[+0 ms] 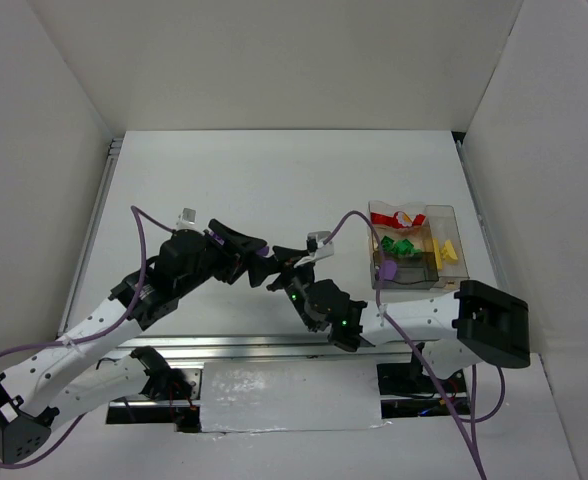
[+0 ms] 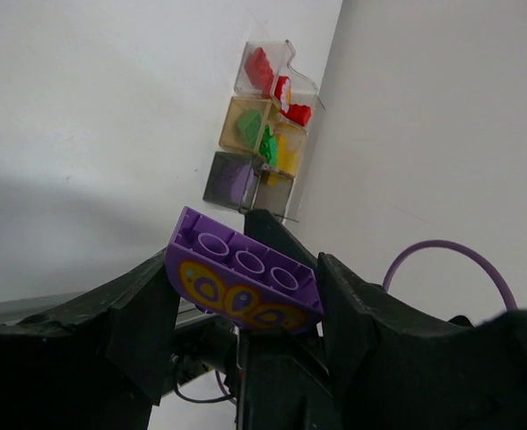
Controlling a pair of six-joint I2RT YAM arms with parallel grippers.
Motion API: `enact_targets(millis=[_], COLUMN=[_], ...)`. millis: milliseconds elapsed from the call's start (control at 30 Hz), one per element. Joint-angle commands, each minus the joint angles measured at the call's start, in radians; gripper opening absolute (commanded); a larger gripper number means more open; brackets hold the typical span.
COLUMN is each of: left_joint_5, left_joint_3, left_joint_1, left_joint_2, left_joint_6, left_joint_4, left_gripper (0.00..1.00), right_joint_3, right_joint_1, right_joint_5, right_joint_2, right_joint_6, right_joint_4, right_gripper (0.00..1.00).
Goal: Sort the legos into containers by color
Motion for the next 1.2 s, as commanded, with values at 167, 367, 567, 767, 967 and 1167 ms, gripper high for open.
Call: enact_targets(millis=[167,367,567,767,967,1167], left_joint_5=[0.060,0.014,-0.133,-0.261,-0.282,-0.207], left_joint_3=[0.026,0.084,0.357,0.358,0.306,0.310], left_joint_1=[-0.007,-0.004,0.078,0.193,0.261,0.307], left_joint_2=[-0.003,0.011,0.138,0.127,0.172,0.273], left_joint_6=[0.024,0.151,0.458,0.604,0.644,0.668], left_joint_4=[0.058,0.046,-0.250,-0.345,-0.342,-0.336], left_gripper=[0.00,0.99,0.99,0.99,1.00,0.99], right_joint_3=[0.090,0.052,-0.089,-0.201,-0.152,-0.154], right_joint_1=[-0.031,-0.034,-0.223,-0.568,-0.945,-1.078], right_joint_5=[-0.009,0.003,-0.060,-0.066,-0.247,-0.427], right_joint_2=[0.062,0.018,-0.233,-0.695,-0.835,-0.769], right_joint_6=[-0.047,-0.014,0.223,0.418,0.388,0.383], right_joint_4=[0.108,0.069,-0.357,-1.018,-1.366,-1.389], right_gripper=[0.28,0.00,0.00,0.00,0.03,0.01])
